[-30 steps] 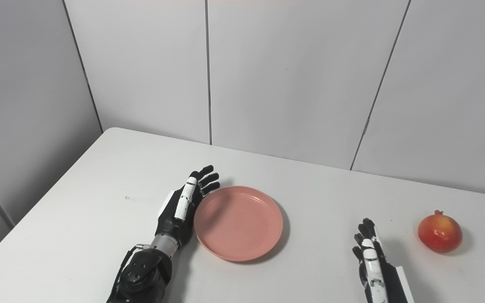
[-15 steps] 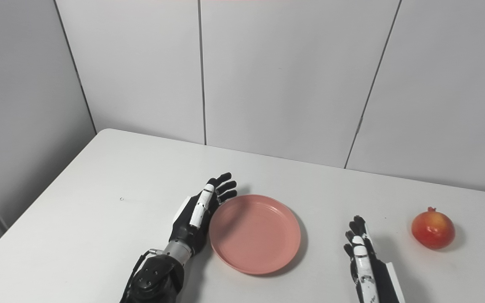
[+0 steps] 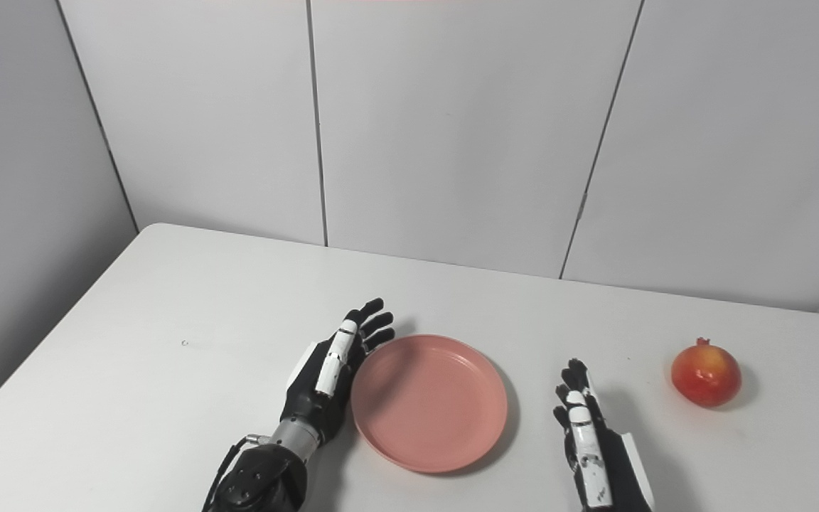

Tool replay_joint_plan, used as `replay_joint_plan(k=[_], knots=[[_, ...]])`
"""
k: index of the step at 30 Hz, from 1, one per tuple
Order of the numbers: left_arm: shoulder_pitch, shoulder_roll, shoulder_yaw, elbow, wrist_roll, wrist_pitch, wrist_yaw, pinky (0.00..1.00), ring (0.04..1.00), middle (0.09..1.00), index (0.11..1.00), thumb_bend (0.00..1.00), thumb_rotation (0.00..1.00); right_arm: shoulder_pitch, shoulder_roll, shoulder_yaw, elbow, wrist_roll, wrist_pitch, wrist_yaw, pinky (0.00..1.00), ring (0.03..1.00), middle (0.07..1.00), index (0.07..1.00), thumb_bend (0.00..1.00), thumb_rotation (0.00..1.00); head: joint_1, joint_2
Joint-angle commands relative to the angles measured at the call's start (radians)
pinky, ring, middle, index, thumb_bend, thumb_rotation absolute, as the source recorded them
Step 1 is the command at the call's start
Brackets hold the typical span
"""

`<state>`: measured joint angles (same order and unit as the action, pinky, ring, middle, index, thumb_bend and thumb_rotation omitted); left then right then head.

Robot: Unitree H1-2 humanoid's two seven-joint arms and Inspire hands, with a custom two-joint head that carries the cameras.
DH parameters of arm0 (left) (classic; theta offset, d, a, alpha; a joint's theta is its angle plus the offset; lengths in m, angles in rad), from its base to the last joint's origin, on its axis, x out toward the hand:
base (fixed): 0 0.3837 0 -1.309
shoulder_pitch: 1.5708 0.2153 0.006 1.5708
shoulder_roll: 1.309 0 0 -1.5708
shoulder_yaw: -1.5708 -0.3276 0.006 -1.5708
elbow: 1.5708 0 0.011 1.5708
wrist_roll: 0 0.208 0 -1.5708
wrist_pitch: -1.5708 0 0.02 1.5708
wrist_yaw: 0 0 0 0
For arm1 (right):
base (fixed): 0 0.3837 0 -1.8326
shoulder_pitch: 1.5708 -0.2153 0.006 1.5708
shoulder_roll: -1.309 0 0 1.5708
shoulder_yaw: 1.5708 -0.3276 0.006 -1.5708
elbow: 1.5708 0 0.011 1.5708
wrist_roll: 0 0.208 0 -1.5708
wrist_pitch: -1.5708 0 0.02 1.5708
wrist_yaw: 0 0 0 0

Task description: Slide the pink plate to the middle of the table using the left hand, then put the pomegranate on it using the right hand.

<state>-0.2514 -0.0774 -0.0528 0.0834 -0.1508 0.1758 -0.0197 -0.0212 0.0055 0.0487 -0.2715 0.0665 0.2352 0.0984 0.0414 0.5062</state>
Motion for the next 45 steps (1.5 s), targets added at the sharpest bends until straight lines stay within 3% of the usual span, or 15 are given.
replay_joint_plan(k=[1, 12, 31, 37, 45], knots=[[0.008, -0.008, -0.007, -0.007, -0.001, 0.001, -0.019, 0.89, 0.888, 0.894, 0.883, 0.41, 1.0, -0.021, 0.006, 0.001, -0.026, 0.003, -0.016, -0.008, 1.0, 0.996, 1.0, 0.995, 0.27, 1.0, -0.007, 0.004], [0.013, -0.002, 0.007, -0.007, 0.001, -0.003, -0.032, 0.89, 0.886, 0.896, 0.885, 0.43, 1.0, -0.027, 0.014, 0.002, -0.03, 0.001, -0.007, -0.009, 1.0, 0.994, 1.0, 0.996, 0.27, 1.0, -0.04, 0.006], [0.028, 0.018, 0.034, -0.003, -0.018, -0.026, -0.062, 0.89, 0.889, 0.898, 0.884, 0.42, 1.0, -0.064, 0.001, -0.004, -0.078, -0.081, -0.031, -0.053, 0.98, 0.955, 0.968, 0.962, 0.28, 1.0, -0.181, 0.001], [0.035, 0.031, 0.042, 0.004, -0.031, -0.038, -0.074, 0.89, 0.889, 0.898, 0.885, 0.41, 1.0, -0.094, -0.021, 0.013, -0.129, -0.194, 0.025, -0.074, 0.91, 0.925, 0.94, 0.932, 0.44, 0.87, -0.25, -0.01], [0.04, 0.051, 0.066, 0.011, -0.06, -0.041, -0.11, 0.92, 0.903, 0.907, 0.901, 0.41, 1.0, -0.149, -0.071, 0.025, -0.161, -0.449, 0.017, -0.126, 0.82, 0.885, 0.901, 0.897, 0.54, 0.87, -0.324, -0.027]])
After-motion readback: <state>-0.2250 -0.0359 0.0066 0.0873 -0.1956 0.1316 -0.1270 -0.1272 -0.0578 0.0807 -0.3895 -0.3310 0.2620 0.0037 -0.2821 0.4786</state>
